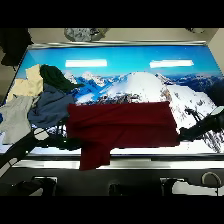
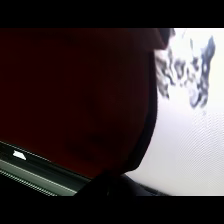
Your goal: Fold the shirts.
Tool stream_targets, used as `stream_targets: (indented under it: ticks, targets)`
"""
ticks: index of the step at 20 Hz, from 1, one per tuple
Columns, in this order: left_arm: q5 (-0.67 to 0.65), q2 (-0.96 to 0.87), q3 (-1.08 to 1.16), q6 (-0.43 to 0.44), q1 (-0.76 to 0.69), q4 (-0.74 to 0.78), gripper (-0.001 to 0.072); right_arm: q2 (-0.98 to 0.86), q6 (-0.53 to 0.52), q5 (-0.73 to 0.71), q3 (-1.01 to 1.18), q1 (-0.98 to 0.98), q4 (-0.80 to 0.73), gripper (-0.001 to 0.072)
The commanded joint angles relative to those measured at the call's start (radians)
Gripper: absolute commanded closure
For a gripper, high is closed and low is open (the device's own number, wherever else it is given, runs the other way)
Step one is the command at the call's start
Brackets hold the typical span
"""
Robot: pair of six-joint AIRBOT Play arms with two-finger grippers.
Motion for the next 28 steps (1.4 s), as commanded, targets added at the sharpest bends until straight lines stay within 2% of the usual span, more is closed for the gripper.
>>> stream_targets:
  ticks: [1,4,6,9,13,17,21,22,23,24,26,28]
  targets:
    - [-0.013,0.131,0.105,-0.025,0.013,0.098,0.0683,0.061,-0.031,-0.023,0.075,0.0,0.095,0.0677]
    - [-0.014,0.211,0.212,-0.164,0.073,0.253,0.0684,0.081,-0.02,-0.09,0.164,0.024,0.183,0.0678]
    - [0.012,0.19,0.268,-0.167,0.145,0.268,0.0684,0.069,0.006,-0.173,0.218,0.076,0.171,0.0678]
    - [0.072,0.093,0.344,-0.164,0.23,0.267,0.0684,-0.005,0.031,-0.282,0.321,0.168,0.167,0.0678]
    - [0.106,-0.14,0.437,-0.041,0.233,0.163,0.0682,-0.147,0.084,-0.362,0.421,0.253,0.148,0.0677]
    - [0.131,-0.348,0.514,-0.027,0.233,0.146,0.0681,-0.241,0.14,-0.383,0.431,0.275,0.127,0.0674]
    - [0.12,-0.425,0.521,-0.025,0.233,0.083,0.0675,-0.272,0.159,-0.377,0.431,0.275,0.112,0.0668]
    - [0.105,-0.423,0.525,0.013,0.234,0.075,0.0588,-0.267,0.159,-0.376,0.432,0.275,0.128,0.0552]
    - [0.061,-0.42,0.543,0.045,0.238,0.076,0.0354,-0.26,0.145,-0.358,0.443,0.266,0.15,0.0208]
    - [-0.002,-0.418,0.573,0.052,0.249,0.076,0.0125,-0.253,0.102,-0.33,0.463,0.252,0.156,0.0009]
    - [-0.105,-0.402,0.632,0.053,0.282,0.076,0.0098,-0.241,0.084,-0.28,0.485,0.194,0.151,0.0007]
    - [-0.132,-0.359,0.675,0.053,0.297,0.075,0.0099,-0.253,0.11,-0.216,0.483,0.121,0.187,0.0004]
